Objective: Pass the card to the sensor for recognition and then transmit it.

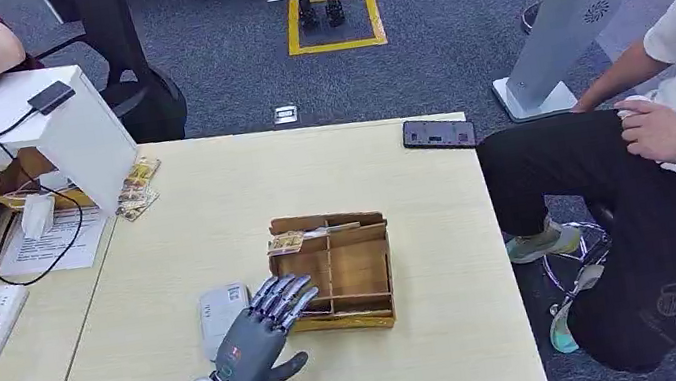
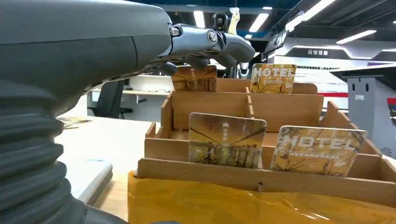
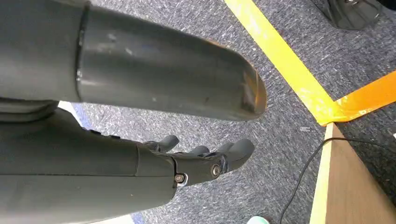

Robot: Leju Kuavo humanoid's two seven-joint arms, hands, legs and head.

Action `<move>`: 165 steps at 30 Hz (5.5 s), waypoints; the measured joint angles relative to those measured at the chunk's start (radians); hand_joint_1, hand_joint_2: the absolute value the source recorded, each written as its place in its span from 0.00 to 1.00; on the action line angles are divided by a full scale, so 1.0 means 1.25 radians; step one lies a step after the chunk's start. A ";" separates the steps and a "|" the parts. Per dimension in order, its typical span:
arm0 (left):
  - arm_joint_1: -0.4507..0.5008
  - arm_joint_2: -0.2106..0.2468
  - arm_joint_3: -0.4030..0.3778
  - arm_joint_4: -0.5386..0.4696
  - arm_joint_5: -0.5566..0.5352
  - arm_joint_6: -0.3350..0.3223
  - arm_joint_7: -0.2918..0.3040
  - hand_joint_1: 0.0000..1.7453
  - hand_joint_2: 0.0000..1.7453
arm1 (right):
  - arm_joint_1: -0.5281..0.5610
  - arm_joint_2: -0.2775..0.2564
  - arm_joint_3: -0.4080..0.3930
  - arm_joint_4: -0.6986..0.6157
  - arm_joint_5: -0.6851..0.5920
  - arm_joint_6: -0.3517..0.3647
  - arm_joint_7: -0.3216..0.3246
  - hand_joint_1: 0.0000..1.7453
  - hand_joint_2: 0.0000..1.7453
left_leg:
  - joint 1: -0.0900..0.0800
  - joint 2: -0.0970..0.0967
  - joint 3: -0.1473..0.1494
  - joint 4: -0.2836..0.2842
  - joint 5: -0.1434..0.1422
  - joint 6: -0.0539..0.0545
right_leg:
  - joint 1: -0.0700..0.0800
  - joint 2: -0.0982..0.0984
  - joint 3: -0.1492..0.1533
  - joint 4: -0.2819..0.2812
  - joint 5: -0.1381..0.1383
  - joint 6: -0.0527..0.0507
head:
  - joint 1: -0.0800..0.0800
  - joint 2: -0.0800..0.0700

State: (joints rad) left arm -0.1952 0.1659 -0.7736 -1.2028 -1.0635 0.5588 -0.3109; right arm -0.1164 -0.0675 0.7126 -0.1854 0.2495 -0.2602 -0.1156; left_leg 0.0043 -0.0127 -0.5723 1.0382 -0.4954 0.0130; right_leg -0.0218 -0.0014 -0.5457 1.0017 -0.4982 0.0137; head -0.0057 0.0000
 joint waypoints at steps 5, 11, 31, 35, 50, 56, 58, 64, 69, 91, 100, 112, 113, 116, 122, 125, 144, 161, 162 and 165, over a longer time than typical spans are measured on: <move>0.000 0.000 0.000 0.000 0.001 -0.001 0.000 0.00 1.00 | 0.000 0.000 0.000 0.000 0.000 0.000 0.000 0.00 0.00 | 0.000 0.000 0.000 0.000 0.000 0.000 | 0.000 0.000 0.000 0.000 0.000 0.000 | 0.000 0.000; 0.000 -0.002 0.000 0.000 0.004 -0.003 -0.002 0.00 1.00 | 0.000 0.000 0.000 0.000 0.001 0.001 -0.002 0.00 0.00 | 0.000 0.000 0.000 0.000 0.000 0.000 | 0.000 0.000 0.000 0.000 0.000 0.000 | 0.000 0.000; -0.012 -0.028 0.001 0.006 0.035 -0.012 -0.007 0.00 1.00 | 0.000 0.000 0.000 0.000 0.016 0.002 -0.002 0.00 0.00 | 0.000 0.000 0.000 0.000 0.000 0.000 | 0.000 0.000 0.000 0.000 0.000 0.000 | 0.000 0.000; -0.015 -0.028 0.001 0.008 0.038 -0.012 -0.006 0.00 1.00 | 0.000 0.000 0.000 0.000 0.016 0.004 -0.002 0.00 0.00 | 0.000 0.000 0.000 0.000 0.000 0.000 | 0.000 0.000 0.000 0.000 0.000 0.000 | 0.000 0.000; -0.020 -0.039 0.003 0.020 0.054 -0.011 -0.011 0.00 1.00 | 0.000 0.000 -0.002 0.000 0.023 0.004 0.001 0.00 0.00 | 0.000 0.000 0.000 0.000 0.000 0.000 | 0.000 0.000 0.000 0.000 0.000 0.000 | 0.000 0.000; -0.025 -0.046 0.004 0.023 0.056 -0.011 -0.012 0.00 1.00 | 0.000 0.000 -0.002 0.000 0.026 0.004 0.001 0.00 0.00 | 0.000 0.000 0.000 0.000 0.000 0.000 | 0.000 0.000 0.000 0.000 0.000 0.000 | 0.000 0.000; -0.026 -0.047 0.004 0.026 0.056 -0.010 -0.015 0.00 1.00 | 0.000 0.000 -0.002 0.000 0.027 0.004 0.001 0.00 0.00 | 0.000 0.000 0.000 0.000 0.000 0.000 | 0.000 0.000 0.000 0.000 0.000 0.000 | 0.000 0.000; -0.029 -0.047 0.009 0.031 0.057 -0.010 -0.016 0.00 1.00 | 0.000 0.000 -0.002 0.000 0.028 0.004 0.001 0.00 0.00 | 0.000 0.000 0.000 0.000 0.000 0.000 | 0.000 0.000 0.000 0.000 0.000 0.000 | 0.000 0.000; -0.033 -0.048 0.013 0.037 0.058 -0.009 -0.016 0.00 1.00 | 0.000 0.000 -0.002 0.000 0.031 0.005 0.001 0.00 0.00 | 0.000 0.000 0.000 0.000 0.000 0.000 | 0.000 0.000 0.000 0.000 0.000 0.000 | 0.000 0.000; -0.046 -0.060 0.023 0.073 0.062 -0.003 -0.017 1.00 1.00 | 0.000 0.000 -0.007 0.000 0.043 0.005 0.001 0.00 0.00 | 0.000 0.000 0.000 0.000 0.000 0.000 | 0.000 0.000 0.000 0.000 0.000 0.000 | 0.000 0.000; -0.046 -0.060 0.023 0.073 0.085 -0.016 -0.022 1.00 1.00 | 0.000 0.000 -0.009 0.000 0.044 0.006 0.001 0.00 0.00 | 0.000 0.000 0.000 0.000 0.000 0.000 | 0.000 0.000 0.000 0.000 0.000 0.000 | 0.000 0.000; -0.046 -0.062 0.031 0.079 0.109 -0.014 -0.034 1.00 1.00 | 0.000 0.000 -0.018 0.000 0.045 0.005 0.001 0.00 0.00 | 0.000 0.000 0.000 0.000 0.000 0.000 | 0.000 0.000 0.000 0.000 0.000 0.000 | 0.000 0.000; -0.046 -0.062 0.031 0.079 0.109 -0.015 -0.034 1.00 1.00 | 0.000 0.000 -0.019 0.000 0.045 0.005 0.001 0.00 0.00 | 0.000 0.000 0.000 0.000 0.000 0.000 | 0.000 0.000 0.000 0.000 0.000 0.000 | 0.000 0.000; -0.045 -0.062 0.035 0.079 0.113 -0.017 -0.036 1.00 1.00 | 0.000 0.000 -0.023 0.000 0.047 0.003 -0.004 0.00 0.00 | 0.000 0.000 0.000 0.000 0.000 0.000 | 0.000 0.000 0.000 0.000 0.000 0.000 | 0.000 0.000; -0.041 -0.062 0.042 0.079 0.135 -0.018 -0.045 1.00 1.00 | 0.001 0.000 -0.027 0.000 0.049 0.002 -0.009 0.00 0.00 | 0.000 0.000 0.000 0.000 0.000 0.000 | 0.000 0.000 0.000 0.000 0.000 0.000 | 0.000 0.000; -0.041 -0.062 0.049 0.079 0.160 -0.021 -0.053 1.00 1.00 | 0.001 0.000 -0.028 0.000 0.049 0.001 -0.009 0.00 0.00 | 0.000 0.000 0.000 0.000 0.000 0.000 | 0.000 0.000 0.000 0.000 0.000 0.000 | 0.000 0.000; -0.040 -0.059 0.076 0.079 0.169 -0.039 -0.064 1.00 1.00 | 0.002 0.000 -0.031 0.000 0.052 0.002 -0.009 0.00 0.00 | 0.000 0.000 0.000 0.000 0.000 0.000 | 0.000 0.000 0.000 0.000 0.000 0.000 | 0.000 0.000; -0.041 -0.042 0.098 0.076 0.178 -0.051 -0.076 1.00 1.00 | 0.002 0.000 -0.047 0.000 0.061 0.004 -0.009 0.00 0.00 | 0.000 0.000 0.000 0.000 0.000 0.000 | 0.000 0.000 0.000 0.000 0.000 0.000 | 0.000 0.000; -0.041 -0.039 0.099 0.076 0.177 -0.052 -0.076 1.00 1.00 | 0.002 0.000 -0.047 0.000 0.061 0.004 -0.009 0.00 0.00 | 0.000 0.000 0.000 0.000 0.000 0.000 | 0.000 0.000 0.000 0.000 0.000 0.000 | 0.000 0.000; -0.041 -0.032 0.104 0.076 0.177 -0.051 -0.076 1.00 1.00 | 0.003 0.000 -0.048 0.000 0.061 0.004 -0.009 0.00 0.00 | 0.000 0.000 0.000 0.000 0.000 0.000 | 0.000 0.000 0.000 0.000 0.000 0.000 | 0.000 0.000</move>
State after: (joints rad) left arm -0.2460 0.1259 -0.6435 -1.1078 -0.8427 0.4952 -0.4055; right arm -0.1133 -0.0671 0.6531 -0.1854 0.3262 -0.2548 -0.1263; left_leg 0.0044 -0.0127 -0.5724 1.0382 -0.4953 0.0129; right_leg -0.0218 -0.0014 -0.5457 1.0019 -0.4982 0.0137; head -0.0057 0.0004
